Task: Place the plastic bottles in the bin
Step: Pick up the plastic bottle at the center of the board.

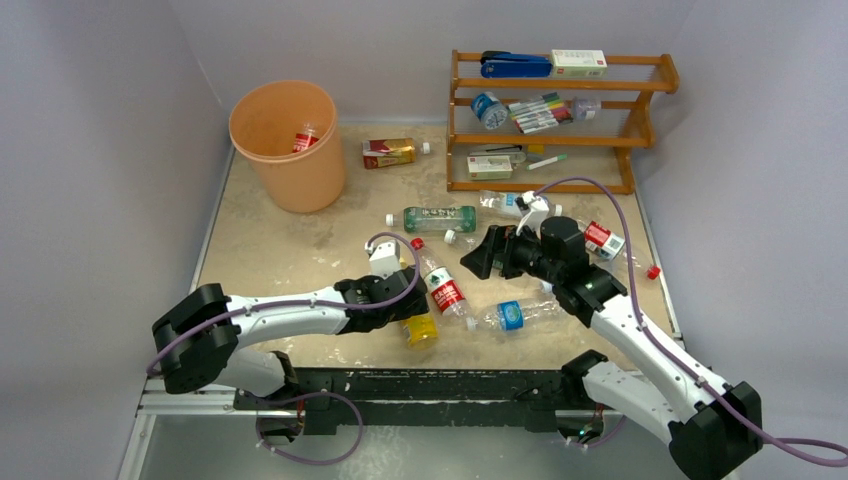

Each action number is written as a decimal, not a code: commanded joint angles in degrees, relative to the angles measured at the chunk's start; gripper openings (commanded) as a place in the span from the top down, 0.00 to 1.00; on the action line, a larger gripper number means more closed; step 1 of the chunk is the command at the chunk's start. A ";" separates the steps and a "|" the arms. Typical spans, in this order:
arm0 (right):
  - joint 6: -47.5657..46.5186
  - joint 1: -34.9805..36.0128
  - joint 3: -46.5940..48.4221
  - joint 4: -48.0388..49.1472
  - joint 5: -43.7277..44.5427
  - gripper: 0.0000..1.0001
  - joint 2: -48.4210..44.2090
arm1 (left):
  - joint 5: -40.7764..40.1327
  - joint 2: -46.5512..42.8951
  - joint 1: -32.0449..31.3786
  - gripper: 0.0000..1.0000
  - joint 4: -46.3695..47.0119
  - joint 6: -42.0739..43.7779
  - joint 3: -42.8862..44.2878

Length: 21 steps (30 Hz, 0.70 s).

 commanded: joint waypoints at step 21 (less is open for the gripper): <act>-0.24 -0.16 2.28 1.27 0.45 0.00 -0.76 | -8.73 -11.07 4.28 0.54 -13.04 7.05 9.01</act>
